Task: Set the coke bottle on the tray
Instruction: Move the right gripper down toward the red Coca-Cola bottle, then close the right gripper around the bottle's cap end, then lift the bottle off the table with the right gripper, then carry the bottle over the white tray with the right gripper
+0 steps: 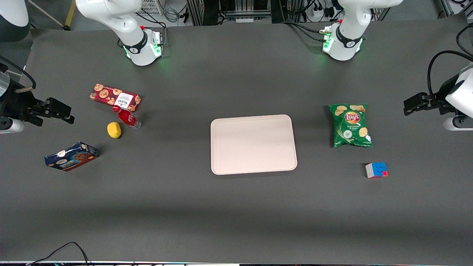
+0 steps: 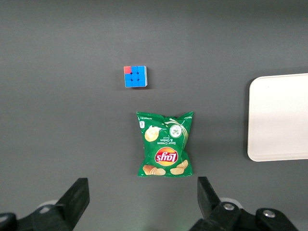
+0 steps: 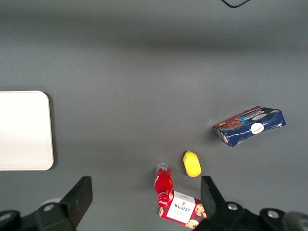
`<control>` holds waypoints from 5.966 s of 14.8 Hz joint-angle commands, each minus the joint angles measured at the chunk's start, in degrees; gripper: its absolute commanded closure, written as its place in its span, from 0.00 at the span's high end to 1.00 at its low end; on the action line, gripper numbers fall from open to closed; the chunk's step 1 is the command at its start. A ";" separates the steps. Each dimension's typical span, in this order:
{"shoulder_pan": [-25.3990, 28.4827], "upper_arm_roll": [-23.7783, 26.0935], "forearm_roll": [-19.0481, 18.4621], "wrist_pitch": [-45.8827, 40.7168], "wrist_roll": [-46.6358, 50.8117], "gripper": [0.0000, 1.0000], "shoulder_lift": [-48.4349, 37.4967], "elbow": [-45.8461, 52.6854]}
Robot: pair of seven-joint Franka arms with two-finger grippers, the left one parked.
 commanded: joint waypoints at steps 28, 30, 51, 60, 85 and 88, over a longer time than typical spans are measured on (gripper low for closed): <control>-1.04 1.98 -5.27 42.12 -3.46 1.00 -21.22 -64.46; -2.27 1.90 -5.27 42.82 -5.57 1.00 -20.43 -64.63; -2.37 1.72 -6.50 45.55 -5.66 0.07 -19.02 -66.13; -1.49 2.16 -6.33 23.97 -4.43 0.00 -21.92 -49.99; 13.89 29.49 -13.96 13.98 52.51 0.00 28.51 9.90; 14.07 29.49 -14.50 18.82 52.87 0.00 32.12 8.32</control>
